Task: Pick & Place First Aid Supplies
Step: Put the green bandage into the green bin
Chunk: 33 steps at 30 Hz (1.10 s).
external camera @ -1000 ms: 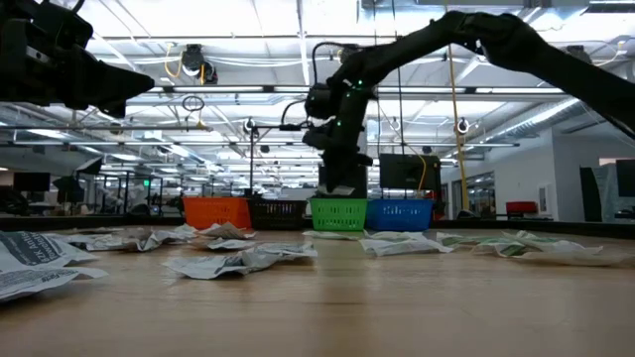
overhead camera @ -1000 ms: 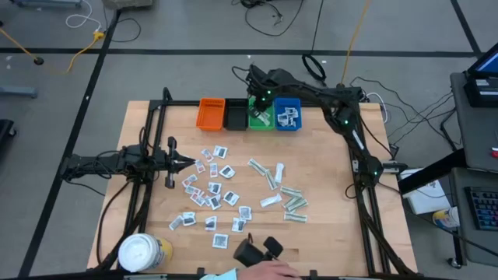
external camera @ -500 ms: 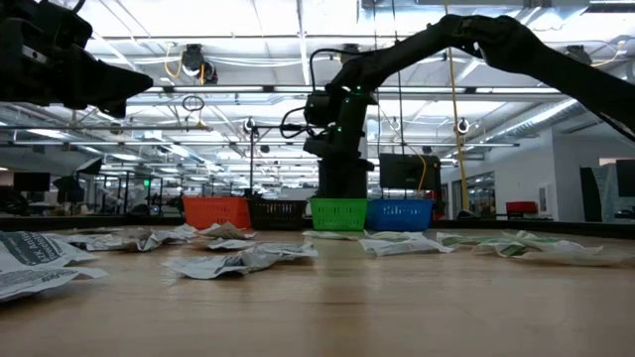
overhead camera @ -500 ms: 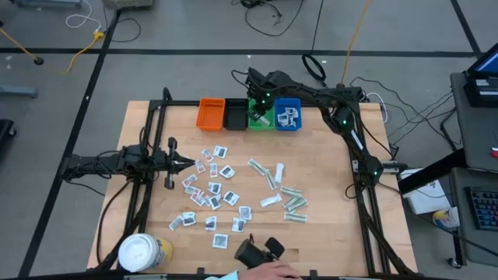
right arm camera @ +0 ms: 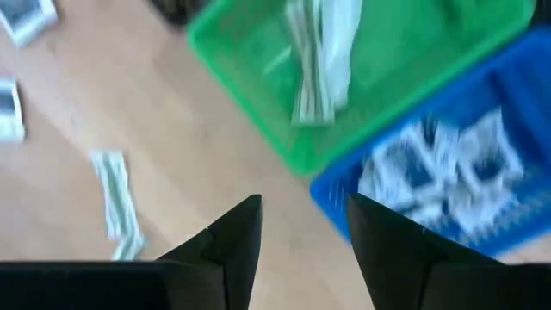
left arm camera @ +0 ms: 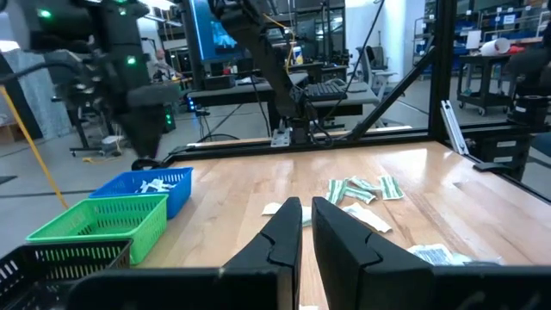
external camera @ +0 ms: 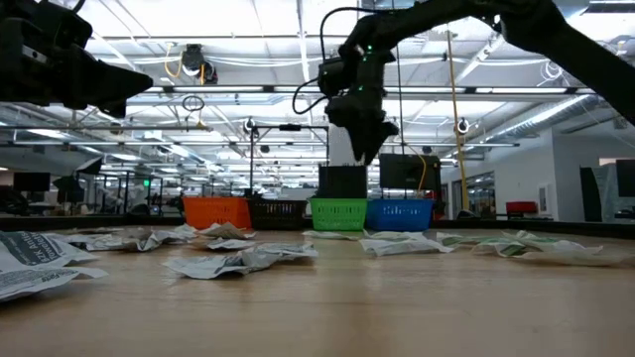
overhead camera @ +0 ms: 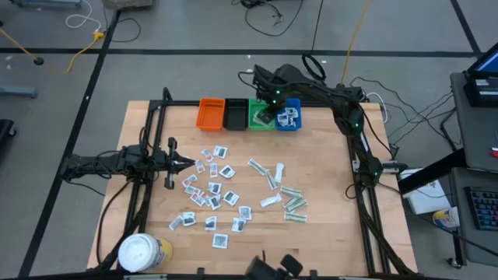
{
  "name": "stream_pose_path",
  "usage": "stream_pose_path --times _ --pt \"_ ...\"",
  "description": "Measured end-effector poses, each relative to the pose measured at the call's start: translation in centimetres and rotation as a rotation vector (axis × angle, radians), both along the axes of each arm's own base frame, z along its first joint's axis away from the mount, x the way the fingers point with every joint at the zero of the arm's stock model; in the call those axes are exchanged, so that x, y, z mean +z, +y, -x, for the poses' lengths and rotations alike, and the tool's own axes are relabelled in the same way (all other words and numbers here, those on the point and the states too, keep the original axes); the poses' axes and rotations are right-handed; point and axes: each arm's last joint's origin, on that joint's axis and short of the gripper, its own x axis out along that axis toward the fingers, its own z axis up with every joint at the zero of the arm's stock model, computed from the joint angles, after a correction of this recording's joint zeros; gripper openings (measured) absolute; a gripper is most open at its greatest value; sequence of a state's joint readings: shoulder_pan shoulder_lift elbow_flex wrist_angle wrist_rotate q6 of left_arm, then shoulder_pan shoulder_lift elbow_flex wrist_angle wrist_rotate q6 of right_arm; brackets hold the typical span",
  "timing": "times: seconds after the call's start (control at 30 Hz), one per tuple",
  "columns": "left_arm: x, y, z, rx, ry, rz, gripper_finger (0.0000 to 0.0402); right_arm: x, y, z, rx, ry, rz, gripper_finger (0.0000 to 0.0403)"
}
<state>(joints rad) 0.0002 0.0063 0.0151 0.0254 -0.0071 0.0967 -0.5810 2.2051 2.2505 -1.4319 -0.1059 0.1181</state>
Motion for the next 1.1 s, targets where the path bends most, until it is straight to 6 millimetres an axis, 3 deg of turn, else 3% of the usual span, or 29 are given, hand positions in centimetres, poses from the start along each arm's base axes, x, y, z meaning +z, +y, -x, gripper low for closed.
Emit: stream_pose_path --times 0.17,0.43,0.7,1.1 --pt "0.0 0.0 0.0 0.0 0.0 0.0 0.0037 0.3 1.8 0.6 0.027 0.107 -0.067 0.0169" --pt "0.0 0.0 0.0 0.0 0.0 0.0 0.0037 -0.9 5.0 -0.6 0.058 0.157 -0.089 0.0169" --pt "0.0 0.0 0.0 0.0 -0.001 0.0 0.0037 -1.8 11.4 0.1 0.173 0.123 -0.063 0.0169" --pt "0.0 0.0 0.0 0.002 -0.001 0.0 0.0037 -3.2 21.5 5.1 0.333 0.175 -0.063 0.0169"
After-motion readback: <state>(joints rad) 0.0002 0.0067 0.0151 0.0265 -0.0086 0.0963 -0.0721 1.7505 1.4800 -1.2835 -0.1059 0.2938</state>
